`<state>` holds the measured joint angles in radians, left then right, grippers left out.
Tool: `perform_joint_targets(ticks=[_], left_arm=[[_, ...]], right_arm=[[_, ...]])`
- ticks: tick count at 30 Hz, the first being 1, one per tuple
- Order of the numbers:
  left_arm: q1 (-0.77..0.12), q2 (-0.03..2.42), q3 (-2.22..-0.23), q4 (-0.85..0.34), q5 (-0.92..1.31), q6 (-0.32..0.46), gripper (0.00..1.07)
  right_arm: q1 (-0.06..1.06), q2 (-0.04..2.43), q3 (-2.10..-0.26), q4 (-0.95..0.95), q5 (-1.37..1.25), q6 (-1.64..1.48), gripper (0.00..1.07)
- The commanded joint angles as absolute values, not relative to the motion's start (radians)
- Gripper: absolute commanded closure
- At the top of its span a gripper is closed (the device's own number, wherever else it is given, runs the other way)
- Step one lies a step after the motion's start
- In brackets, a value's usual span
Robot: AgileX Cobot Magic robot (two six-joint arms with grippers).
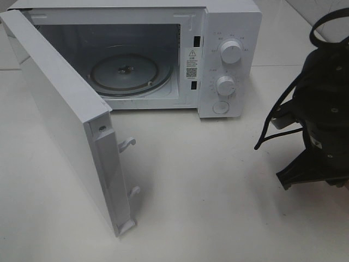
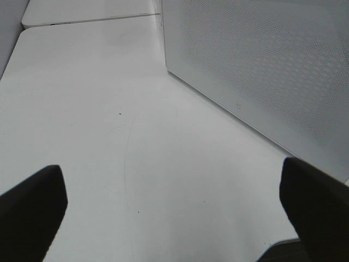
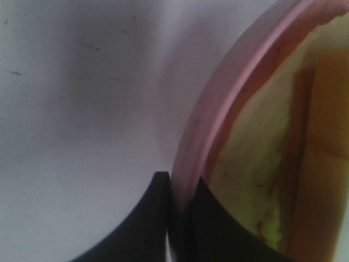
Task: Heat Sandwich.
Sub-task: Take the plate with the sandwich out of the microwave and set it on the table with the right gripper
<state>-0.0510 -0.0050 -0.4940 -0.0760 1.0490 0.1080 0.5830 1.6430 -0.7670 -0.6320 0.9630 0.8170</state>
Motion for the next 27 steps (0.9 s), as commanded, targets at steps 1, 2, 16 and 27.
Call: perform_joint_targets(ticks=[1, 2, 16, 27], left_arm=[[-0.048, -0.02, -0.492, -0.081, 1.037, 0.1, 0.07], [-0.048, -0.02, -0.492, -0.081, 1.037, 0.1, 0.07], [-0.048, -0.02, -0.492, -0.081, 1.037, 0.1, 0.07], [-0.048, -0.02, -0.492, -0.081, 1.037, 0.1, 0.07]], right_arm=[[0.585, 1.672, -0.77, -0.662, 0.952, 0.861, 1.06], [0.585, 1.672, -0.77, -0.662, 0.952, 0.861, 1.06], [0.567, 1.838, -0.77, -0.721, 0.848, 0.969, 1.05], [0.535, 1.897, -0.771, -0.742, 0.789, 1.009, 0.98]])
